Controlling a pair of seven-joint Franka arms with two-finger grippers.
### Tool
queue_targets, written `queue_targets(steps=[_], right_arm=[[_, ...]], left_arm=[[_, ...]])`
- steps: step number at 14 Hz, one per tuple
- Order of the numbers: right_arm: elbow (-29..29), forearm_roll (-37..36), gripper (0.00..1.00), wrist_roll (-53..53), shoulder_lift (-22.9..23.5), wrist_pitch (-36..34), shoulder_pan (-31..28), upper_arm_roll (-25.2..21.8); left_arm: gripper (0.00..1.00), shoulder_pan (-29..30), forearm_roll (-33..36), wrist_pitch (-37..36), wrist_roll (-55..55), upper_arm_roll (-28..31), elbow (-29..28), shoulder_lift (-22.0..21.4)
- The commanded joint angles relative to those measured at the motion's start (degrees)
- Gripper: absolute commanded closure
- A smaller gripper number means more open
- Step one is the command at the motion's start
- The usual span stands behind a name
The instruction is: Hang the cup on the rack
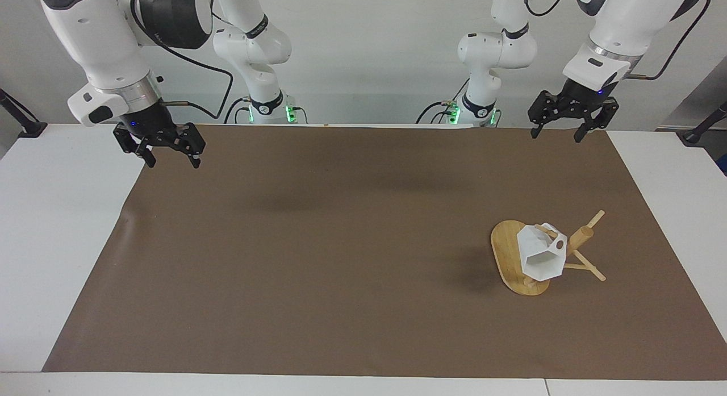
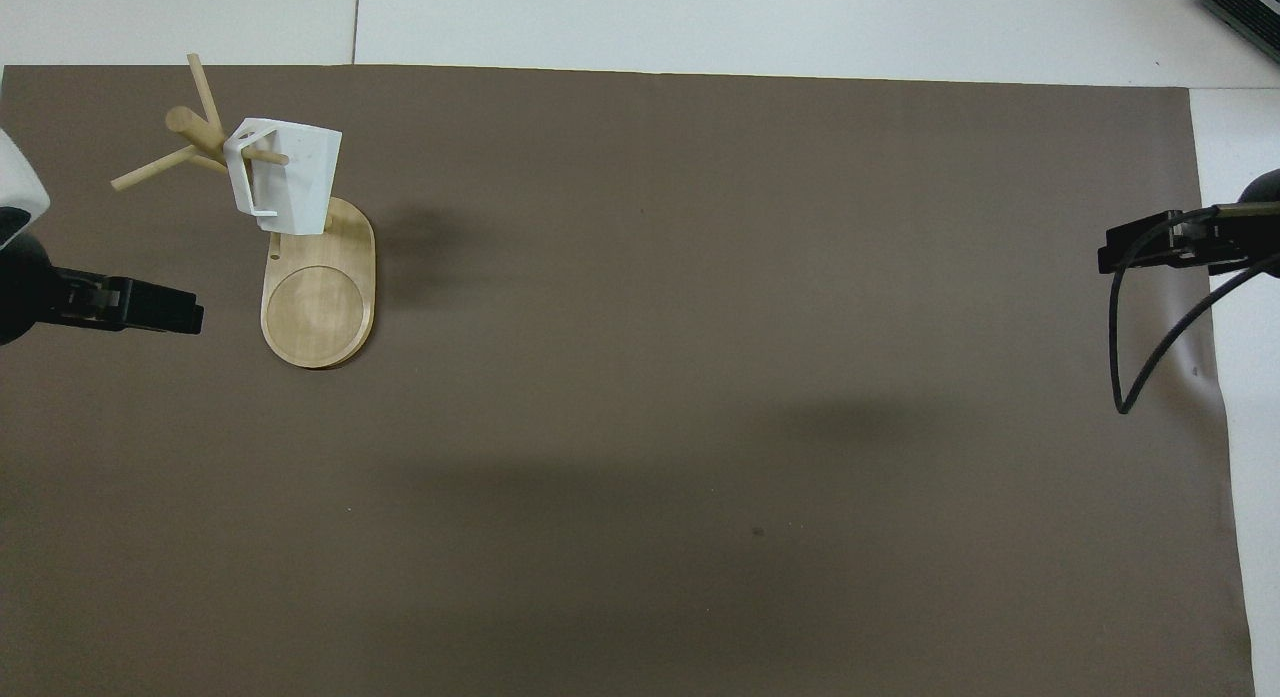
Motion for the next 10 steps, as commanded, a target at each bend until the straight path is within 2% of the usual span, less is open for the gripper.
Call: queue_targets(steps=[1,3,6,10], right_arm=[[-1.44,-0.13,0.00,0.35,-1.02,1.53,-1.19,0.26],[-1.44,-0.13,0.00,0.35,-1.10,1.44,-1.19,0.26],[-1.44,-0.13,0.00,0.44,-1.10,1.53,-1.19,0.26],[-1.44,0.05,0.00,0.44,-1.10,1.44,-1.81,0.26]], left_arm=[[0.00,0.38,1.58,-5.53,2.66,-0.04,6.88,3.86],[0.00,0.46,1.76,-6.95,6.16,0.04,8.92,4.75],[0.00,1.42,1.58,-7.66,11.09,-0.04,6.91,3.70],[0.00,1.61,1.58,-7.04,10.75,-0.05,6.02,3.17]])
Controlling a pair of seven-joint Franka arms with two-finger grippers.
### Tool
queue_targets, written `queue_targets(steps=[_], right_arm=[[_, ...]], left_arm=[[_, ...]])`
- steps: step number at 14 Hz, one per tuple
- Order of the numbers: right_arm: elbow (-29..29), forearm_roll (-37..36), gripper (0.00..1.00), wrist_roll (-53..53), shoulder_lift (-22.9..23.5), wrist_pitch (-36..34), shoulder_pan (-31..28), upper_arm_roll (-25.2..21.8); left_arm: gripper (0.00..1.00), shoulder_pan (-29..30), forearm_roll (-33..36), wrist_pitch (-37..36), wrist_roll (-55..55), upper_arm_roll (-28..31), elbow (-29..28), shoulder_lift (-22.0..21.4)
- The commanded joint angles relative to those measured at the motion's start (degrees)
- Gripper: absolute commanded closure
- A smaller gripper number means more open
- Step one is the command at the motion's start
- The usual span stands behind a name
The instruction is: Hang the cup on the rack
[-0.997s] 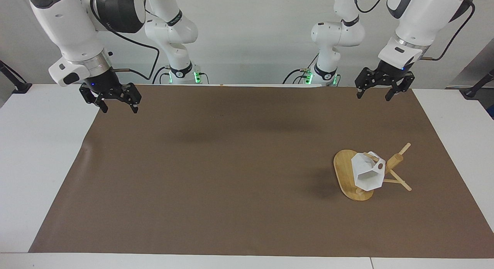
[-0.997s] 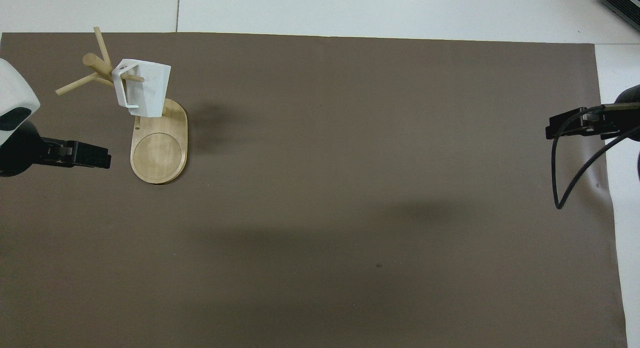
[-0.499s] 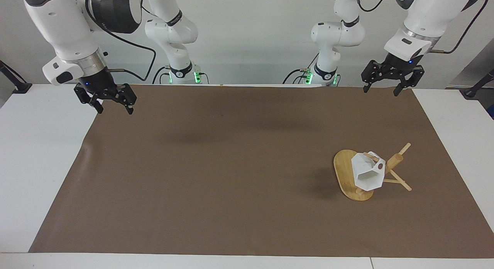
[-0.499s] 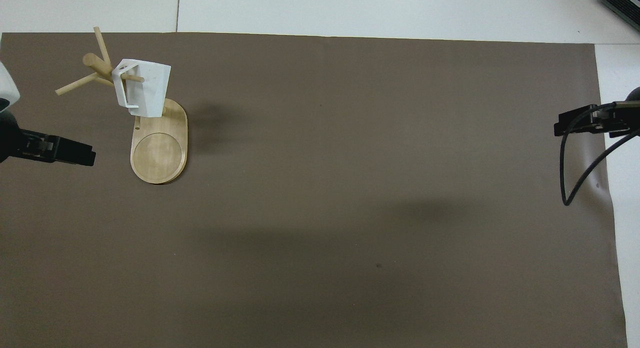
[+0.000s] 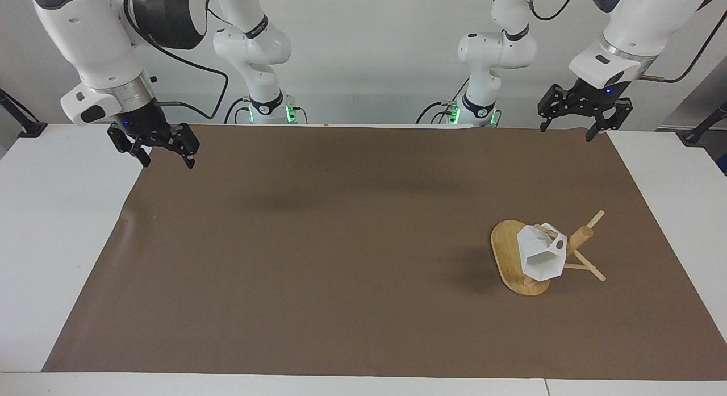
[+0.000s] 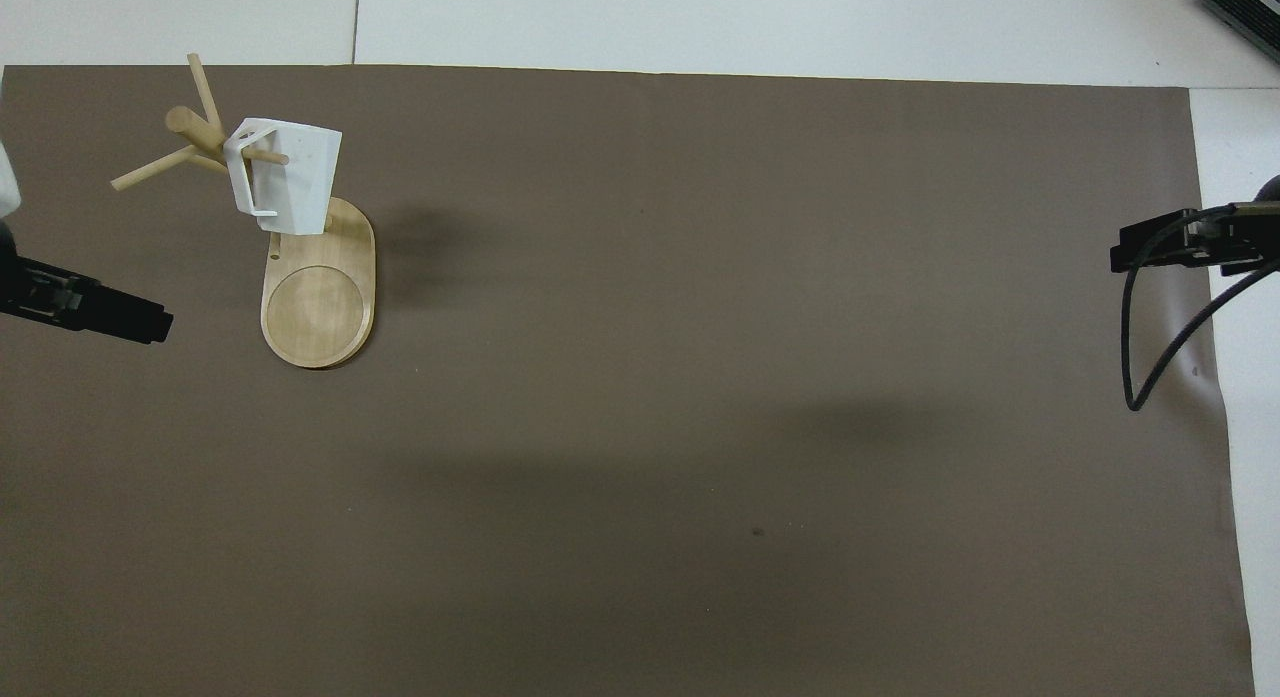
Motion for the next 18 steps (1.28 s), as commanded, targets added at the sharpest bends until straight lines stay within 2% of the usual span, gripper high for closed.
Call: queue_targets(steps=[1,7,13,16,18], right_arm=[[-1.53,0.14,0.00,0.70,-1.19,1.21,-0.97,0.41],[-1.53,0.58,0.00,0.62,-1.37,0.42,-0.71,0.67],[-1.53,0.58,0.00,0.62,-1.37,0.42,-0.71,0.67],[-1.53,0.58,0.00,0.62,-1.37,0.42,-0.62,0.67],[-1.53,0.58,0.00,0.62,-1.37,0.42,-0.71,0.76]], left_arm=[[0.00,0.60,0.98,-0.67,0.92,-0.20,-0.08,-0.21],[0.00,4.37,0.89,-0.58,1.36,-0.28,0.01,-0.21],[0.00,4.90,0.98,-0.67,0.65,-1.42,0.53,0.23],[0.00,10.26,0.98,-1.46,0.48,-7.74,0.62,-0.12],[0.00,10.36,0.98,-1.64,0.48,-7.93,0.62,-0.21]])
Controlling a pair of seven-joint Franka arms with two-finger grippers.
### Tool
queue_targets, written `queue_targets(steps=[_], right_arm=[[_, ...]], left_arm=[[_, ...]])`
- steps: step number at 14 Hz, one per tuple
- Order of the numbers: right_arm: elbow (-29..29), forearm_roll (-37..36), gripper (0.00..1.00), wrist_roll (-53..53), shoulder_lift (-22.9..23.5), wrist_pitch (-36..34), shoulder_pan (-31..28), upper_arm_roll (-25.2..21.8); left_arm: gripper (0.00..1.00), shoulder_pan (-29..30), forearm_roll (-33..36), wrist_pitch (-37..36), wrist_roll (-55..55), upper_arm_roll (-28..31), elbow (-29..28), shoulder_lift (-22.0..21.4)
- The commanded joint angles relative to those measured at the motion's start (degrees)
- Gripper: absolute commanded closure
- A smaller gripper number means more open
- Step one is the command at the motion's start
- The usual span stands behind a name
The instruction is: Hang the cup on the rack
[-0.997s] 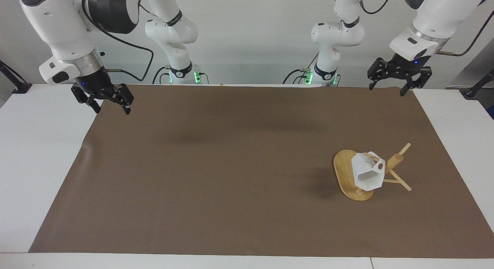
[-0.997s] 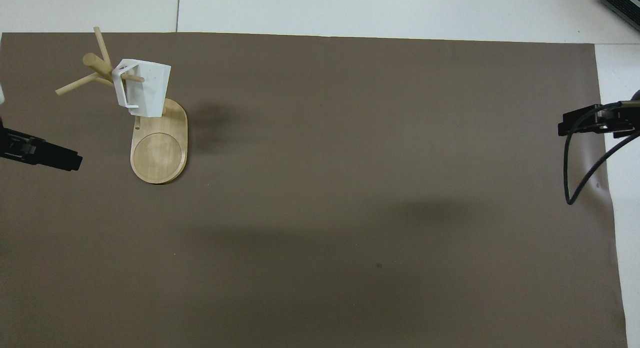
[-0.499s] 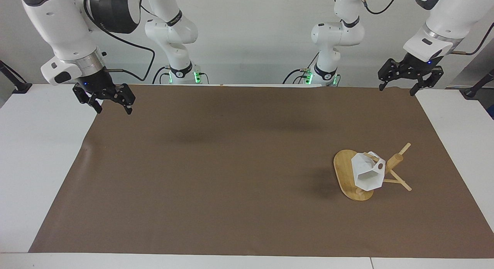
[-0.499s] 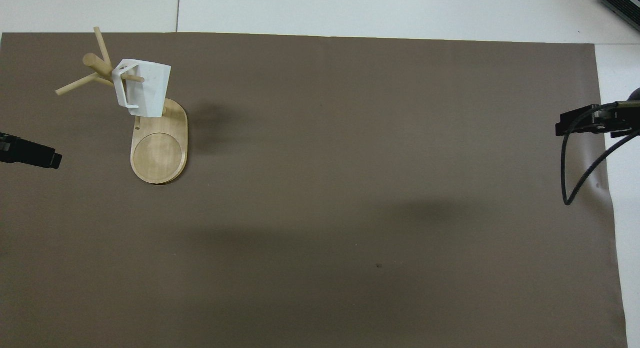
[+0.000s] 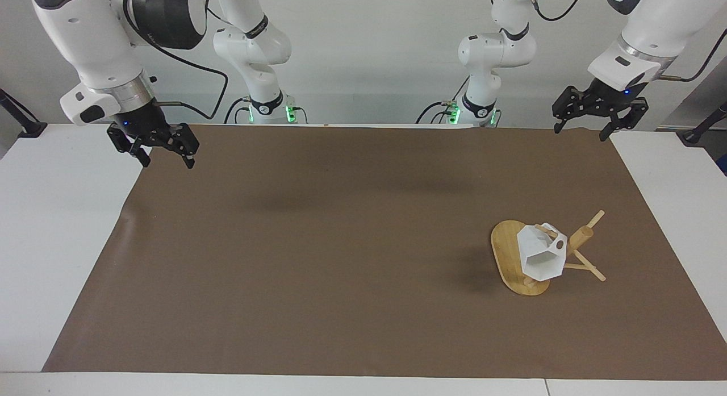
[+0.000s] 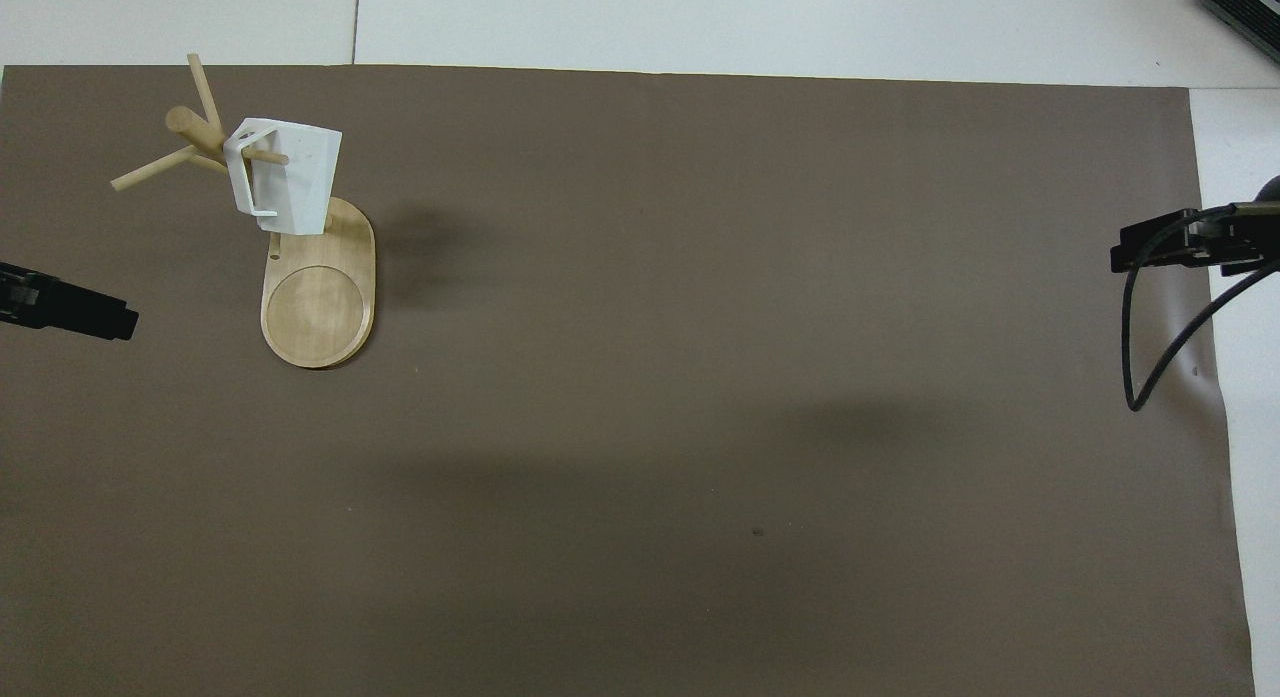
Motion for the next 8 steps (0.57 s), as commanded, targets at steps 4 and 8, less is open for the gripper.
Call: queue_targets(steps=[4,8], right_arm=[[-1.53,0.57,0.00,0.62,-1.37,0.42,-0.40,0.31],[-1.53,0.57,0.00,0.62,-1.37,0.42,-0.49,0.31]], left_arm=[[0.00,1.46,0.95,-1.65,-0.53,-1.44,0.53,-0.30],[0.00,1.03,0.95,-1.82,-3.24,-1.18,0.53,-0.30]])
